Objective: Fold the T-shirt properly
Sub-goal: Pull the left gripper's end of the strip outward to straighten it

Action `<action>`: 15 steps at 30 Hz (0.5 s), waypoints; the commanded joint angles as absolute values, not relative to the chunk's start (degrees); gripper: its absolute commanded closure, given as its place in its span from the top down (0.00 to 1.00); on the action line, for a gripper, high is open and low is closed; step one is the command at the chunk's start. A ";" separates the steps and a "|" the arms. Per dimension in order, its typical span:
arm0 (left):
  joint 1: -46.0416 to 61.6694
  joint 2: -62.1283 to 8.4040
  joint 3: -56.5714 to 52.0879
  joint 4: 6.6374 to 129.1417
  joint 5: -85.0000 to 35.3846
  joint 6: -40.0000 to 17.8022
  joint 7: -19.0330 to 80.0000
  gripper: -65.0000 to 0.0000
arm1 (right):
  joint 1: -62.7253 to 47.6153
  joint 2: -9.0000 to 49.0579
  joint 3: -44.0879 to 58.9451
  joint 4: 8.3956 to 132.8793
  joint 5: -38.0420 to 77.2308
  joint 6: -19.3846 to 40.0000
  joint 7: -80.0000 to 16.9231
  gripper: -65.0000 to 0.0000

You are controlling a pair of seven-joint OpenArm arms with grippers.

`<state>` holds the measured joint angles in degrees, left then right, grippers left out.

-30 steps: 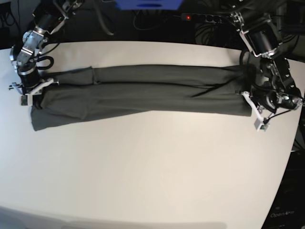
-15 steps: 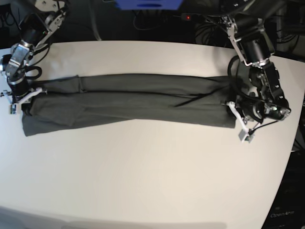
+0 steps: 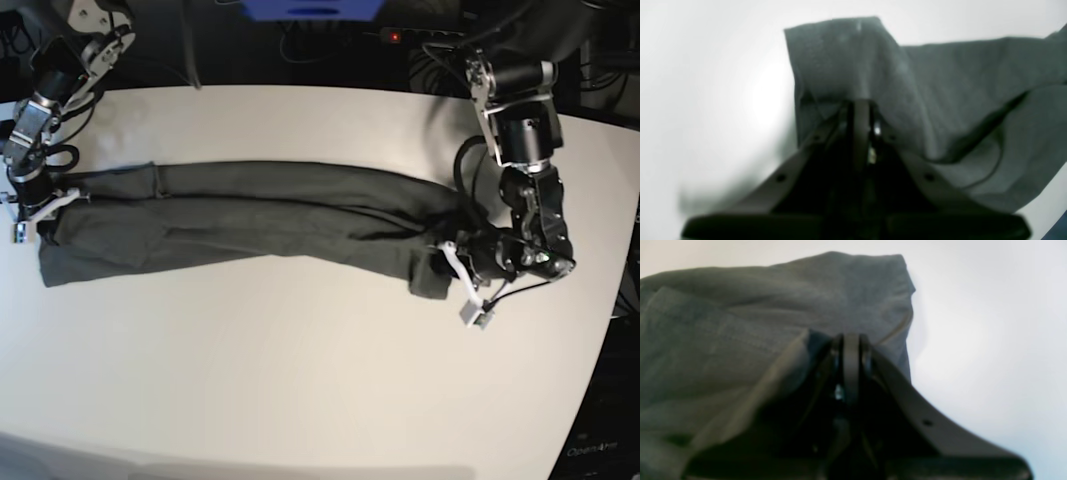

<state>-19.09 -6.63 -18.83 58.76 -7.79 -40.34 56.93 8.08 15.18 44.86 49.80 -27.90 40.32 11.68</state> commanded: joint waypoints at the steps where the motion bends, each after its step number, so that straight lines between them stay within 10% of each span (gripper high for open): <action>1: -18.95 -5.93 -17.80 56.84 -3.91 -40.00 61.32 0.03 | 7.78 16.31 44.79 49.54 -31.08 40.00 6.99 0.00; 15: -17.45 -9.63 -18.33 54.64 -4.00 -40.00 59.82 0.03 | 9.54 18.15 44.70 43.21 -31.08 40.00 7.34 0.00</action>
<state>-18.87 -8.62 -18.44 55.48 -11.22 -41.56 52.88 9.96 17.69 44.86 43.88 -26.98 40.29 13.76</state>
